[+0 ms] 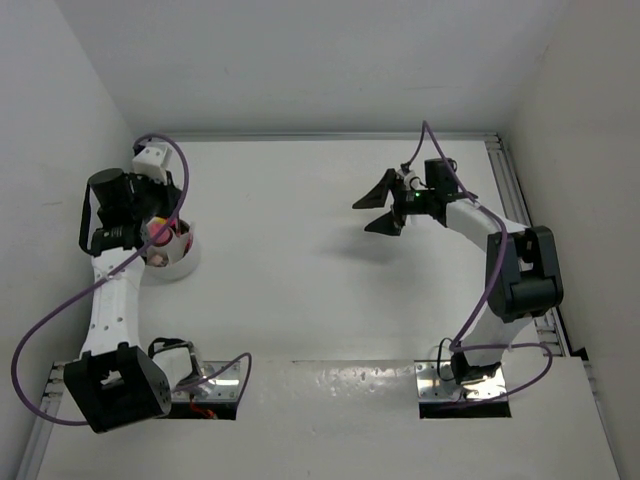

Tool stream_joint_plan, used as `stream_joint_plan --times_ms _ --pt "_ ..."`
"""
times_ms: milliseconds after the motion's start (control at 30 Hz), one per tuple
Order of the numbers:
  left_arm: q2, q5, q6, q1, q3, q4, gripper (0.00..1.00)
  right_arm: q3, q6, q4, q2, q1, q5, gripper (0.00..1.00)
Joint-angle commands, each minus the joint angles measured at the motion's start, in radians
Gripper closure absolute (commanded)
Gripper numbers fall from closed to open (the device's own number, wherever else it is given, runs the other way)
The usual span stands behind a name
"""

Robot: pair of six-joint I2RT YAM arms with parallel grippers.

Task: Sort the stationery into containers
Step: Place the pen in the storage box, then pick up the pen from the center of the board.

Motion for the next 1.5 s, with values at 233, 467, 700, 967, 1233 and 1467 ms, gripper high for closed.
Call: stream_joint_plan --times_ms 233,467,700,967,1233,1467 --pt "-0.012 0.073 0.069 0.06 -0.054 -0.028 1.0 0.033 -0.019 0.023 0.025 -0.042 -0.002 0.17" --pt "0.037 0.133 0.124 0.113 -0.061 -0.048 0.95 0.046 -0.074 -0.032 0.025 -0.054 0.02 0.17" --pt "0.053 0.259 0.175 0.146 -0.043 -0.089 0.57 0.179 -0.356 -0.306 0.042 -0.068 0.191 0.22" --pt "0.054 0.386 0.255 0.135 0.044 -0.109 0.42 0.344 -0.721 -0.466 0.079 -0.103 0.576 0.33" --pt "0.024 0.366 0.37 0.018 0.109 -0.146 0.42 0.538 -0.936 -0.528 0.299 -0.1 0.928 0.53" --pt "-0.021 0.319 0.399 -0.049 0.069 -0.146 0.41 0.745 -0.921 -0.566 0.487 -0.094 0.972 0.59"
